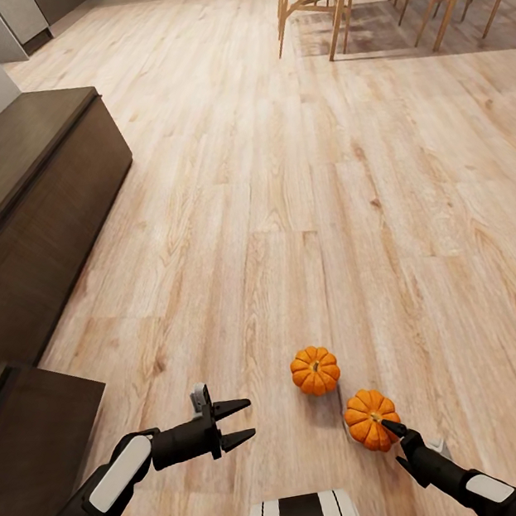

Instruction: Place each of the two pumpkins and all three candles from the living room inside a cabinet in the living room (use any cabinet), then make sure every cabinet is closed, and position the cauldron so it is next to a table in the living room.

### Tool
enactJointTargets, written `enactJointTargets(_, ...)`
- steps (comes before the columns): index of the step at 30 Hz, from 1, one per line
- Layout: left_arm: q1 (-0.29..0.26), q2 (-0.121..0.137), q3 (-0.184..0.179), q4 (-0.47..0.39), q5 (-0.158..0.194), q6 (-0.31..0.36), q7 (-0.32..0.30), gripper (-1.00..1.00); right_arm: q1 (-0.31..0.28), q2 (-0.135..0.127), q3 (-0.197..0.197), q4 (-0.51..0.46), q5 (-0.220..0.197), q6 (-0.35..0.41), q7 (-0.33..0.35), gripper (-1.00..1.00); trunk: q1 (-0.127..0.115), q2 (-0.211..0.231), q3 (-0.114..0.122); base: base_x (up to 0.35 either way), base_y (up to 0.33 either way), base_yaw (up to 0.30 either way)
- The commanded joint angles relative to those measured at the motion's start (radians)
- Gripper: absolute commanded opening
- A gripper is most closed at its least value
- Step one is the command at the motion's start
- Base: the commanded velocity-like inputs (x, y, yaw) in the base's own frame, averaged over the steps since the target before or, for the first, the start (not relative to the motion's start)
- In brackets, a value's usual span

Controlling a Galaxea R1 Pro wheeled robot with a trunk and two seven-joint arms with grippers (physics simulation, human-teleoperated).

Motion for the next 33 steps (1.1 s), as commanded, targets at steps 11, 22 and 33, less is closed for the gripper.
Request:
enactJointTargets(11,-0.001,0.002,-0.003,0.001,0.001,0.002,-0.004,1.00,0.000,0.000,0.007,0.000,-0.011,0.006,0.002,1.00,0.000,0.000,-0.001,0.000,0.000,0.000)
enactJointTargets(22,-0.001,0.002,-0.003,0.001,0.001,0.002,-0.004,1.00,-0.001,0.000,0.007,-0.001,-0.011,0.006,0.002,1.00,0.001,-0.001,-0.012,0.000,0.000,0.000)
enactJointTargets(33,-0.001,0.002,-0.003,0.001,0.001,0.002,-0.004,1.00,-0.001,0.000,0.007,-0.001,-0.011,0.006,0.004,1.00,0.003,-0.002,-0.028,0.000,0.000,0.000)
